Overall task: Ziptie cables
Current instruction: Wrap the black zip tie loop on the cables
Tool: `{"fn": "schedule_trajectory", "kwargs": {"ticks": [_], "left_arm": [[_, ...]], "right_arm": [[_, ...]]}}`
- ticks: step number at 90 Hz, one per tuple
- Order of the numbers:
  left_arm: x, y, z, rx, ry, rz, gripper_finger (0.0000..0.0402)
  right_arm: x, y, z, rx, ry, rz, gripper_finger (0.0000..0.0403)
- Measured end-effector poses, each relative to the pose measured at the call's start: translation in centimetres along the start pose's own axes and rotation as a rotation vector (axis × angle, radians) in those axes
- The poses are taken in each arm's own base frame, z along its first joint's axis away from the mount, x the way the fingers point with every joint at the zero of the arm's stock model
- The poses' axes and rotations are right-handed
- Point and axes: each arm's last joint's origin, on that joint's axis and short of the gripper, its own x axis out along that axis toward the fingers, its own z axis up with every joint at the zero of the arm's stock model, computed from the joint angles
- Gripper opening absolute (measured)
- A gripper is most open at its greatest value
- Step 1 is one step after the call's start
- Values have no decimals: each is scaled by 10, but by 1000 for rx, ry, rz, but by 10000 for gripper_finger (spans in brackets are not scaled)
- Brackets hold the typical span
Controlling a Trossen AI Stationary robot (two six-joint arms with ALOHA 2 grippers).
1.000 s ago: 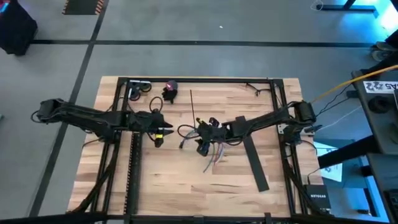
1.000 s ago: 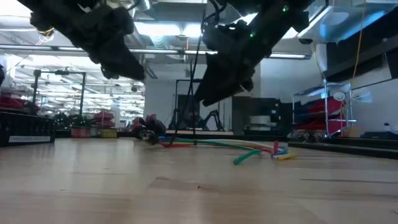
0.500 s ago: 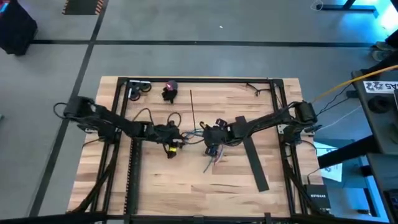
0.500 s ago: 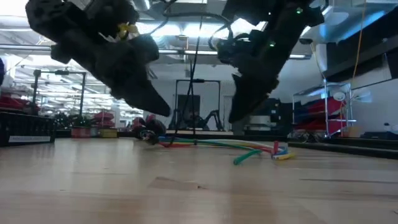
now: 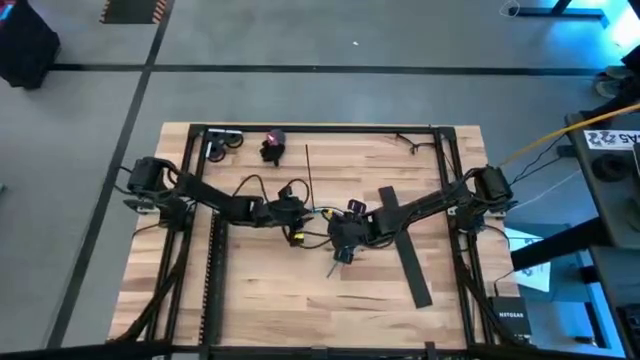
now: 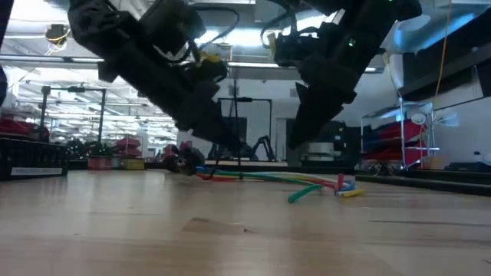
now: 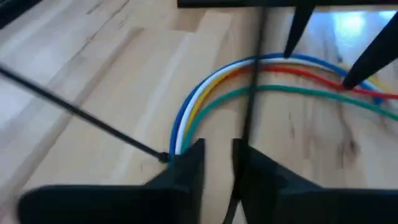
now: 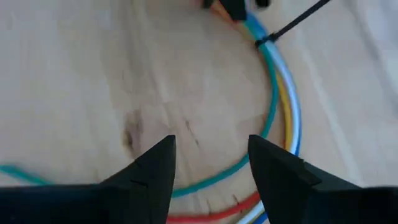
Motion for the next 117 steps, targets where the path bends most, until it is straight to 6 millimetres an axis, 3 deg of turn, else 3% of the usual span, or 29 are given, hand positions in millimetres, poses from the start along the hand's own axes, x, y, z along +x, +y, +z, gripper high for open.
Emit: {"fn": "schedule_trajectory", "kwargs": {"ticks": [12, 32, 54, 72, 90, 103, 117], "left_arm": [[-11, 4, 18, -39, -45, -27, 4], [-32, 13, 36, -124, -78, -122, 0], [-34, 23, 32, -102, -1, -155, 0], [-32, 29, 32, -81, 9, -176, 0], [-31, 31, 32, -72, 12, -189, 0], [-32, 30, 32, -62, 17, -212, 0], [-32, 30, 32, -62, 17, -223, 0]], "right_arm": [[8, 6, -6, 163, -155, 40, 193], [30, 4, -18, 434, -439, 68, 193], [68, 13, -23, 420, -489, 31, 193], [96, 27, -10, 356, -485, 31, 193], [110, 32, 4, 292, -457, -32, 190], [115, 29, 8, 273, -409, -76, 150], [115, 27, 16, 279, -406, -63, 54]]}}
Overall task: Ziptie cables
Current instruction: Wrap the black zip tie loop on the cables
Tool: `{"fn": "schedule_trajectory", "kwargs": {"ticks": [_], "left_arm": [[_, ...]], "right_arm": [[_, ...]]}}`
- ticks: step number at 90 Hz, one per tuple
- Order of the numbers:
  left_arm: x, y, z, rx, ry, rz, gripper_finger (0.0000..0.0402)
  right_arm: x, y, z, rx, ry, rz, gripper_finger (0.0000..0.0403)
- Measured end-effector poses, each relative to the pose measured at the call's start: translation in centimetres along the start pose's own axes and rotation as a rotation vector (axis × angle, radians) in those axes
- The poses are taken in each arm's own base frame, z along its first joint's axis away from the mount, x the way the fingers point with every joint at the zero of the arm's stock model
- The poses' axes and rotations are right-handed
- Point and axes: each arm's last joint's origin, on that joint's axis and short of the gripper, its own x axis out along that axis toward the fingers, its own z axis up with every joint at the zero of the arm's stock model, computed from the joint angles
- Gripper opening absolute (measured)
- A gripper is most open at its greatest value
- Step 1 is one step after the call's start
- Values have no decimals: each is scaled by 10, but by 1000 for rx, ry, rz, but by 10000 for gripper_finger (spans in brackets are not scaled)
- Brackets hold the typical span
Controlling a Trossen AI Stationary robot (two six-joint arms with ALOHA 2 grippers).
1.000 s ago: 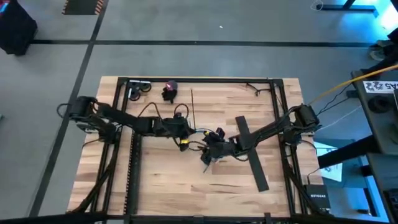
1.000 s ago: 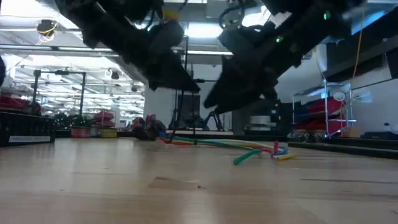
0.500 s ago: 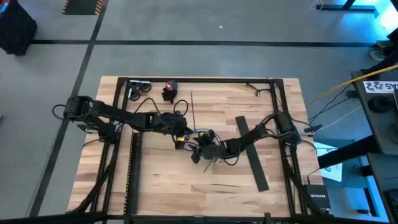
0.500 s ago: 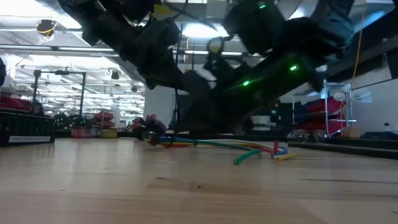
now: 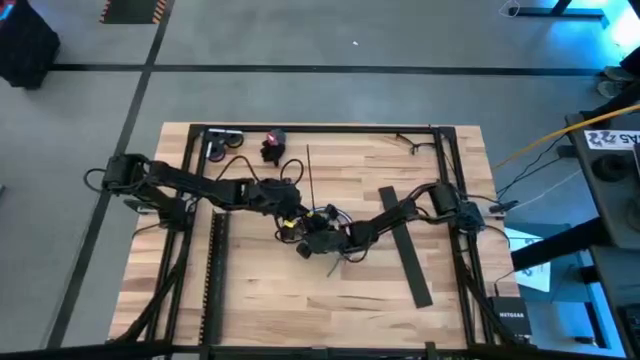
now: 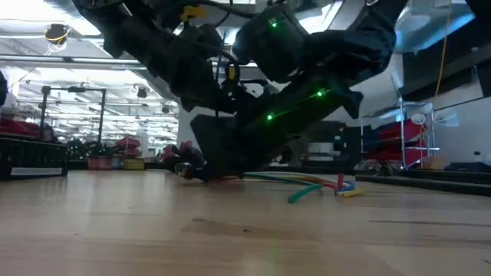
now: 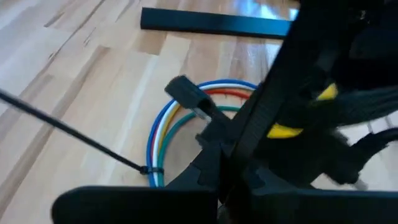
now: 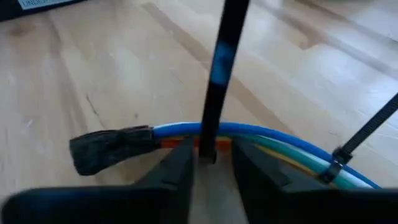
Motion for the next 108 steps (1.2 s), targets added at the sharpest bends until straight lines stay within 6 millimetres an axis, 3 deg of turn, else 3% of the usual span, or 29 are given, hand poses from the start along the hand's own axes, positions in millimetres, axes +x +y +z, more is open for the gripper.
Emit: {"fn": "schedule_trajectory", "kwargs": {"ticks": [7, 19, 40, 54, 64, 73, 84, 96, 108], "left_arm": [[-2, 0, 1, 1, -5, -2, 0], [-19, -2, 13, -8, -65, -22, 0], [-76, 1, 49, 36, -281, 2, 0], [-99, 9, 48, 73, -253, 42, 2], [-109, 14, 33, 28, -95, 68, 27], [-108, 15, 13, 7, 90, 87, 62], [-89, 13, -14, -40, 191, 80, 102], [-61, 9, -36, -55, 166, 55, 131], [-33, 3, -43, -77, 94, 21, 144]], "right_arm": [[0, 3, 4, -8, -3, 19, 16], [0, 2, 2, 16, 27, 11, 19], [-2, -1, -4, -25, 117, 1, 7], [-2, 0, -3, -10, 100, 22, 13], [-1, 0, -3, -9, 103, 27, 13], [-1, 0, -3, -9, 108, 37, 13], [-1, 0, -3, -10, 110, 44, 14], [-1, 1, -3, -9, 109, 46, 14], [-1, 2, -2, 0, 100, 60, 14]]}}
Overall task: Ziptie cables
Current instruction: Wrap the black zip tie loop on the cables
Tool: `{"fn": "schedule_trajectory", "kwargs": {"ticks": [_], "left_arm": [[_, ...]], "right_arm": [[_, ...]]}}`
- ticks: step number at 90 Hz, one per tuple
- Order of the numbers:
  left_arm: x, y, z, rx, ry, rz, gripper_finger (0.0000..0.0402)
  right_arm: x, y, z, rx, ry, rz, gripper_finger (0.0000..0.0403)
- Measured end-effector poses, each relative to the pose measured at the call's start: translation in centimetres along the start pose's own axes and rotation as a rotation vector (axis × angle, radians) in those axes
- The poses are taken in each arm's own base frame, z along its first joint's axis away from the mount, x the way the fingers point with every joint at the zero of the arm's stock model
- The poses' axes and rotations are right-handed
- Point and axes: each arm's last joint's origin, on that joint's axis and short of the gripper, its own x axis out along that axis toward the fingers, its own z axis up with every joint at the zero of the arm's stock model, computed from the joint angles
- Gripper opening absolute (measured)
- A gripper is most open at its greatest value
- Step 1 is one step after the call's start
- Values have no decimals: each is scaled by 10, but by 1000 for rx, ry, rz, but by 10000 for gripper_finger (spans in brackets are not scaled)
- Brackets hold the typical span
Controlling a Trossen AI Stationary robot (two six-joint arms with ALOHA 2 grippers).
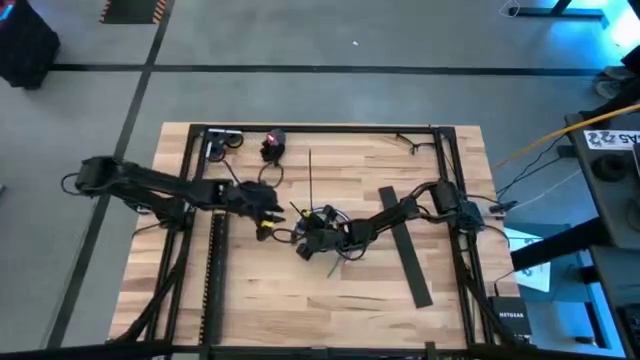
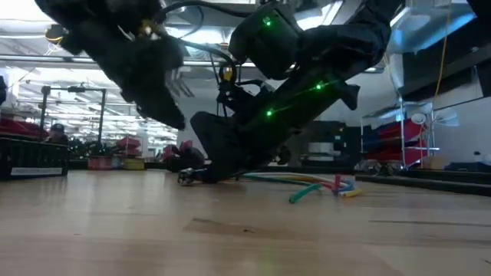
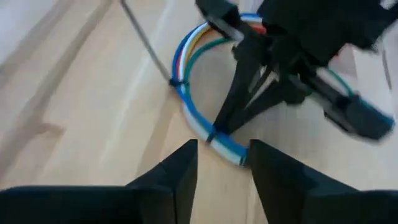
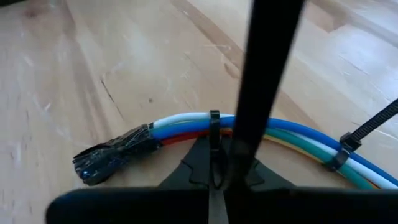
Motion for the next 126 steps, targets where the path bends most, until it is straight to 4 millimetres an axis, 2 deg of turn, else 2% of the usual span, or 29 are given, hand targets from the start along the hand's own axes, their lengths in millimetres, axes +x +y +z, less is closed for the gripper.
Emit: {"fn": "schedule_trajectory", "kwargs": {"ticks": [14, 23, 64, 91, 105, 120, 126], "left_arm": [[28, -7, -1, 6, -78, -71, 147], [37, -7, -3, -19, -96, -79, 148], [39, -9, 4, -60, -191, -76, 148], [58, -8, -8, -87, -169, -49, 145], [61, -9, -2, -114, -212, -63, 111], [61, -10, 0, -67, -225, -50, 25], [61, -9, 0, -53, -218, -45, 8]], "right_arm": [[1, 0, 1, 7, -9, 7, 14], [1, -1, 1, 10, -6, 11, 14], [1, -1, 2, 12, -12, 9, 14], [1, -1, 2, 13, -13, 9, 14], [1, -1, 2, 13, -14, 8, 14], [1, -1, 2, 14, -16, 7, 14], [1, 0, 2, 22, -18, 9, 14]]}}
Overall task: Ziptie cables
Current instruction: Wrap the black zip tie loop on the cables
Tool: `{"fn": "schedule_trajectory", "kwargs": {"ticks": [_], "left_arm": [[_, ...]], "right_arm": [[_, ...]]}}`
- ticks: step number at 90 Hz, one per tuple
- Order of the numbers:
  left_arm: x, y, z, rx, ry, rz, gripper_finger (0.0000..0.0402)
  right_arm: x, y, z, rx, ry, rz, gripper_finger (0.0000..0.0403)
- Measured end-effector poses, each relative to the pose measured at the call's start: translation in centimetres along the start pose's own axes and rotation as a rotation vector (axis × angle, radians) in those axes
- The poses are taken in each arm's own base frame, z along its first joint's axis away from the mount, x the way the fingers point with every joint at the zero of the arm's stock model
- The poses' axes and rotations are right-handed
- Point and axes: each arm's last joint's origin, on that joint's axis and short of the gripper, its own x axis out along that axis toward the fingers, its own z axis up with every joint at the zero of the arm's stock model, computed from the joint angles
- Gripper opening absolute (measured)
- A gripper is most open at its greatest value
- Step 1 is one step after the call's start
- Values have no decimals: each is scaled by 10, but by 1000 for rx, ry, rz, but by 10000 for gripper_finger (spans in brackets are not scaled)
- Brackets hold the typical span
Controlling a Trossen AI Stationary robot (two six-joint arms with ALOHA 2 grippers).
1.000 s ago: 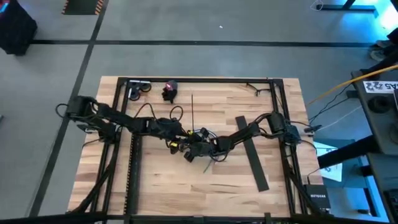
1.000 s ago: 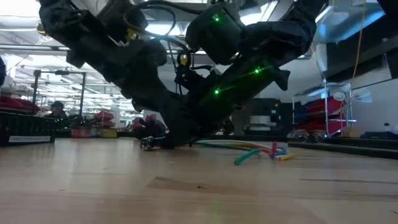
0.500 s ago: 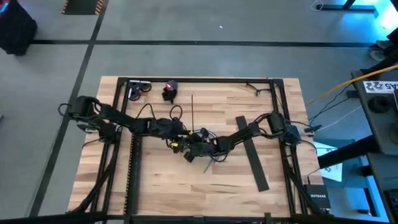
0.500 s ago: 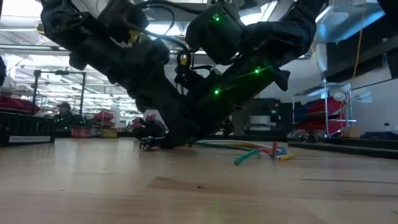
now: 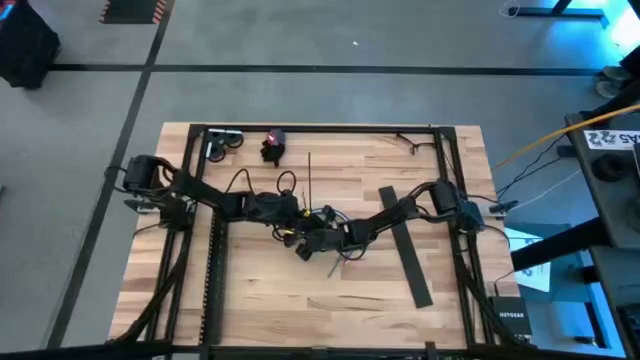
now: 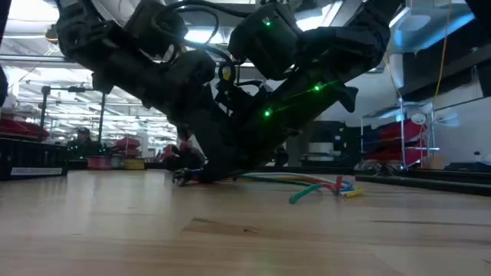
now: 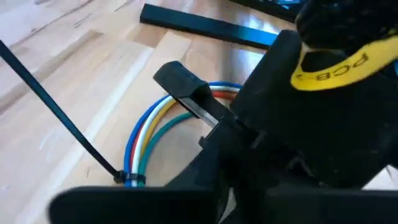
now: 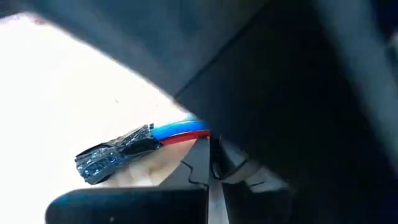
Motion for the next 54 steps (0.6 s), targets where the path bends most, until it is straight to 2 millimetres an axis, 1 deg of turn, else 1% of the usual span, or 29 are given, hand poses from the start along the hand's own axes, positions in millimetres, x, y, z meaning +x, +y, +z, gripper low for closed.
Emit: {"fn": "schedule_trajectory", "kwargs": {"ticks": [17, 23, 34, 39, 54], "left_arm": [[-5, 0, 3, 19, 21, 8, 1], [-9, -1, 6, 22, 20, 11, 1], [-19, -3, 17, 19, -18, 3, 0], [-22, -3, 19, 19, -18, 3, 0], [-29, -5, 27, 20, -42, -4, 0]], "right_arm": [[0, 1, 0, 25, 8, 34, 19], [-1, 1, 1, 20, 19, 31, 33], [-5, 1, 3, 10, 45, 38, 70], [-8, 1, 6, 7, 59, 58, 83], [-20, 1, 15, -53, 94, 84, 102]]}}
